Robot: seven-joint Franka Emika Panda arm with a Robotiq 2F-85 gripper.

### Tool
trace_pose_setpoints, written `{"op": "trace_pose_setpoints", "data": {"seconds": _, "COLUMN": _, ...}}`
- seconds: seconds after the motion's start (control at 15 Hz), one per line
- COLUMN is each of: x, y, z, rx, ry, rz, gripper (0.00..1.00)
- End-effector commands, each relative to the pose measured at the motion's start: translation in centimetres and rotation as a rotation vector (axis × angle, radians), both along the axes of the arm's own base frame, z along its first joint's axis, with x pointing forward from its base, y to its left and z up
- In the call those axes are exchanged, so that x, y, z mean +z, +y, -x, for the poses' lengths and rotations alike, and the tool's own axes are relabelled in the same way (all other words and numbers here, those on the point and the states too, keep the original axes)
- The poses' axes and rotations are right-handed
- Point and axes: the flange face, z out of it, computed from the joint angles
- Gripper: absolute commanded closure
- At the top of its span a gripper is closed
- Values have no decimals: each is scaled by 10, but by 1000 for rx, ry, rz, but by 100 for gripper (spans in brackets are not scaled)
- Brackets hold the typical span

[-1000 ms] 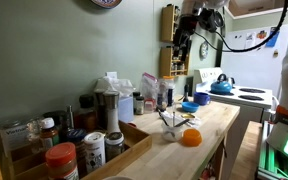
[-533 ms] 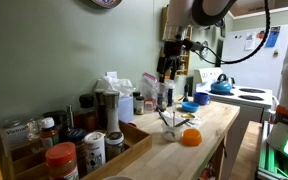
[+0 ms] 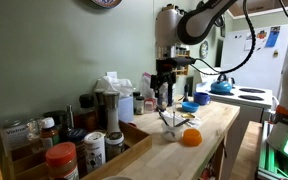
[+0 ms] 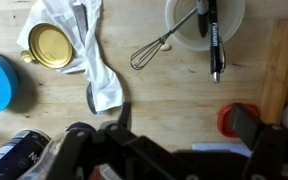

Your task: Pick up the red lid and put it on the upside down clear container

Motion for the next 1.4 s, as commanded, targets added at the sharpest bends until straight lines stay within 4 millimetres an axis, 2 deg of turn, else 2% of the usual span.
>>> {"op": "trace_pose_setpoints", "data": {"seconds": 0.0, "x": -11, "y": 14, "z": -11, "rx": -86, "ry": -43, "rz": -134, "gripper": 0}}
{"op": "trace_pose_setpoints", "data": {"seconds": 0.33, "x": -53, "y": 52, "z": -28, "rx": -145, "ry": -155, "rz": -296, "gripper": 0}}
{"op": "trace_pose_setpoints", "data": {"seconds": 0.53, "x": -83, "y": 60, "z": -36, "rx": -110, "ry": -186, "rz": -262, "gripper": 0}}
{"op": "trace_pose_setpoints", "data": {"seconds": 0.67, "x": -96, "y": 61, "z": -42, "rx": -92, "ry": -187, "rz": -215, "gripper": 0}}
{"op": "trace_pose_setpoints", "data": {"seconds": 0.73, "x": -100, "y": 62, "z": -46, "rx": -87, "ry": -188, "rz": -198, "gripper": 0}}
{"op": "trace_pose_setpoints", "data": {"seconds": 0.87, "x": -102, "y": 70, "z": -44, "rx": -91, "ry": -128, "rz": -312, "gripper": 0}}
{"op": "trace_pose_setpoints", "data": {"seconds": 0.93, "x": -98, "y": 60, "z": -43, "rx": -99, "ry": -151, "rz": -258, "gripper": 0}}
{"op": "trace_pose_setpoints", "data": {"seconds": 1.13, "x": -99, "y": 69, "z": -44, "rx": -93, "ry": -130, "rz": -294, "gripper": 0}}
{"op": "trace_pose_setpoints", "data": {"seconds": 1.33, "x": -98, "y": 69, "z": -44, "rx": -94, "ry": -131, "rz": -295, "gripper": 0}}
